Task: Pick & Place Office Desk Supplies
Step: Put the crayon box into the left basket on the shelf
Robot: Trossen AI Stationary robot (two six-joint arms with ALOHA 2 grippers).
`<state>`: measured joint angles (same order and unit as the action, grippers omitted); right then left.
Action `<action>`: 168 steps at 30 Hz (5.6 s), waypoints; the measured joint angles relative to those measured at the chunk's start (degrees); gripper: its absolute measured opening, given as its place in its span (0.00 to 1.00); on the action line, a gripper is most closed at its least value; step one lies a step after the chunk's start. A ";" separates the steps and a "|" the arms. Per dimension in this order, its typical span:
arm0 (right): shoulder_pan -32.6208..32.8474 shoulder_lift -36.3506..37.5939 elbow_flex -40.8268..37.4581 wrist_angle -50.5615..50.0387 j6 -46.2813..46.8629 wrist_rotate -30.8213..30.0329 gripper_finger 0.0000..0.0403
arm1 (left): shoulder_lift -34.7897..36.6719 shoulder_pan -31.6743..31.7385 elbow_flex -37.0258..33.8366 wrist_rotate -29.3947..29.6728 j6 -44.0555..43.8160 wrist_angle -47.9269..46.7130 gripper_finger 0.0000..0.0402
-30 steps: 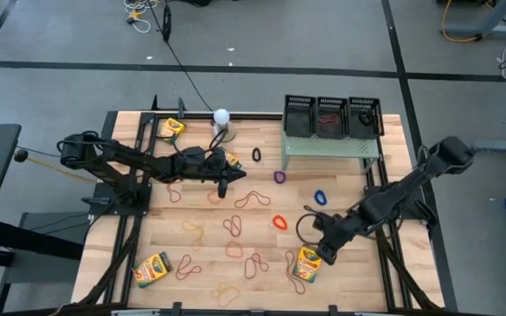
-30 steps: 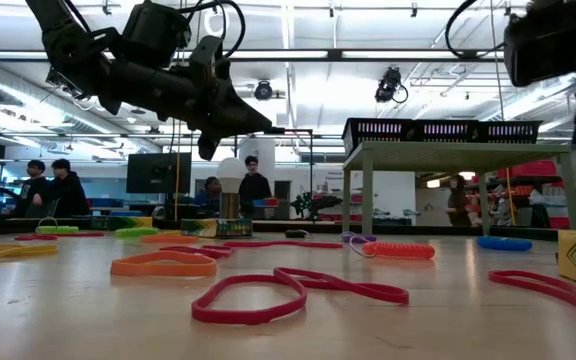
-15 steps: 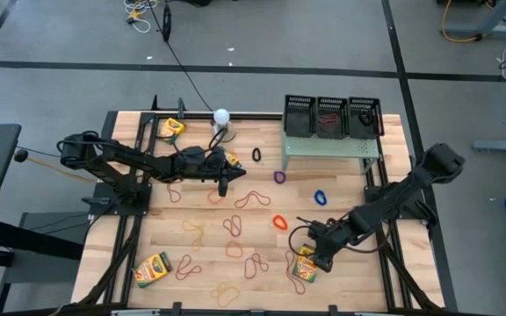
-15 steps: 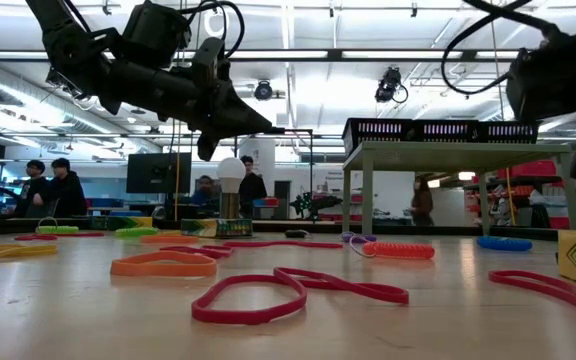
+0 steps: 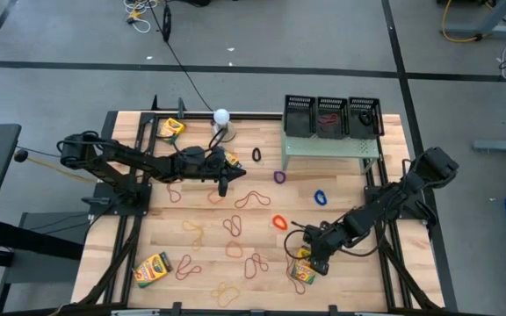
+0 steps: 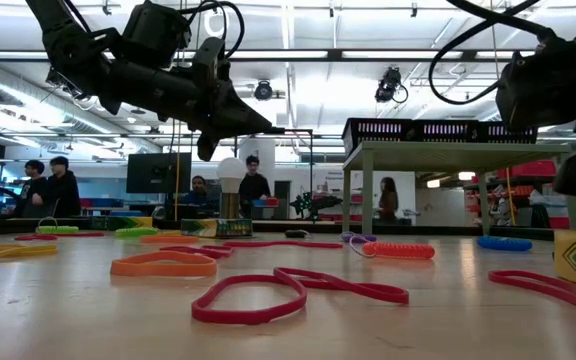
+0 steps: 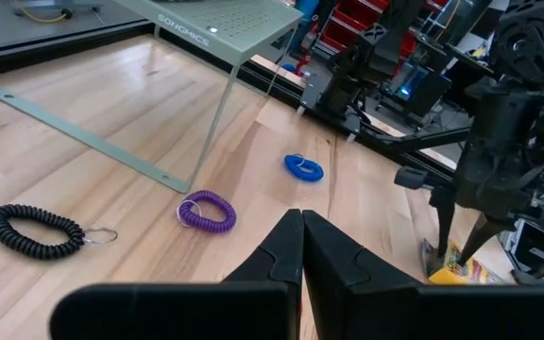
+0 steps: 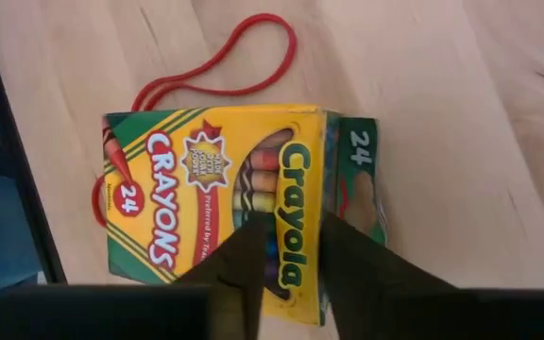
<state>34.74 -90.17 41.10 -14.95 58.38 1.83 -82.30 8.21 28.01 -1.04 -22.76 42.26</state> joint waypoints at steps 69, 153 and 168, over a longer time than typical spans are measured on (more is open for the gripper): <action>-5.92 -14.32 23.61 -53.85 -30.16 -48.69 0.23 | 0.02 0.02 0.00 -0.41 2.56 -0.10 0.02; -33.11 -1.08 27.34 -47.74 -51.79 -4.25 0.21 | 0.07 -0.66 0.00 4.49 2.56 2.56 0.02; -39.63 3.98 66.45 -57.42 -56.60 -6.77 0.23 | 0.04 -0.66 0.00 4.66 3.19 2.95 0.02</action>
<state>-4.89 -86.19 107.55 -72.37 1.79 -4.93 -82.26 7.55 28.01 3.62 -19.58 45.21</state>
